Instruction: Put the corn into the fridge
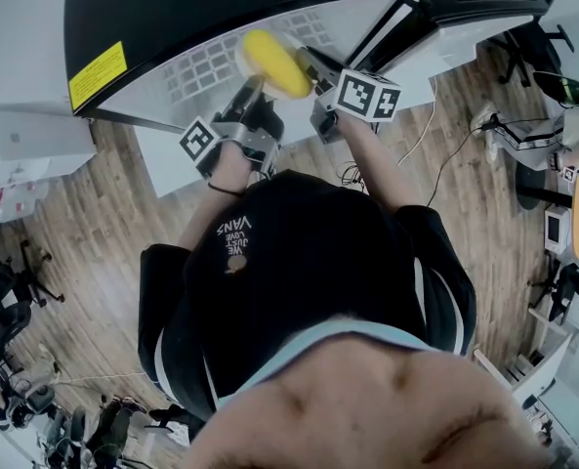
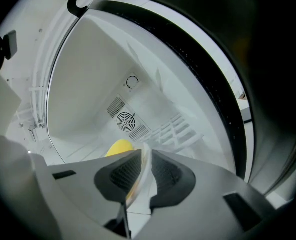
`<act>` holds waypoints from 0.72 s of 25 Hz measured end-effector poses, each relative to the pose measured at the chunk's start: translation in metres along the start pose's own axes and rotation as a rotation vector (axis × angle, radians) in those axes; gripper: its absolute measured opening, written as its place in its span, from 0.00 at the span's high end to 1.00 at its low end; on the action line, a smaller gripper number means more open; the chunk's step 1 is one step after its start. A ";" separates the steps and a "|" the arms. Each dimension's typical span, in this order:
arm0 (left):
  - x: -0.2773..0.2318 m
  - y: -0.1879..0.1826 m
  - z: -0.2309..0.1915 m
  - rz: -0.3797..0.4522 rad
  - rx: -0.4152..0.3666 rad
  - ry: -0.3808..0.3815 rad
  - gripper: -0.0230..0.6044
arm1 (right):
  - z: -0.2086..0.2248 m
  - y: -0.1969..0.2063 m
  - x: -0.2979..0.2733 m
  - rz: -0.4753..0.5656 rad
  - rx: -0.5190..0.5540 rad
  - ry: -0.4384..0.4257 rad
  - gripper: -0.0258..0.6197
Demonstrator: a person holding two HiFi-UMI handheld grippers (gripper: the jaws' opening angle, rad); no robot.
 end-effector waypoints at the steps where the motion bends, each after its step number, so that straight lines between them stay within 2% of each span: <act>1: 0.000 0.000 0.001 0.006 0.007 -0.003 0.87 | 0.000 -0.001 0.001 0.004 0.006 0.001 0.88; 8: 0.002 -0.003 0.003 0.045 0.027 -0.007 0.86 | -0.012 -0.016 0.013 0.063 0.054 -0.013 0.79; 18: -0.003 -0.002 0.003 0.057 0.028 -0.001 0.86 | -0.043 -0.034 0.044 0.145 0.326 -0.099 0.67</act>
Point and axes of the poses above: the fingertips, and each gripper's own axes: x backward along the fingers, z to its right, y out of its underside, the point moved 3 cm from there along x, backward along the fingers, and after that the axes turned 15 degrees about z, right-handed, at the moved point
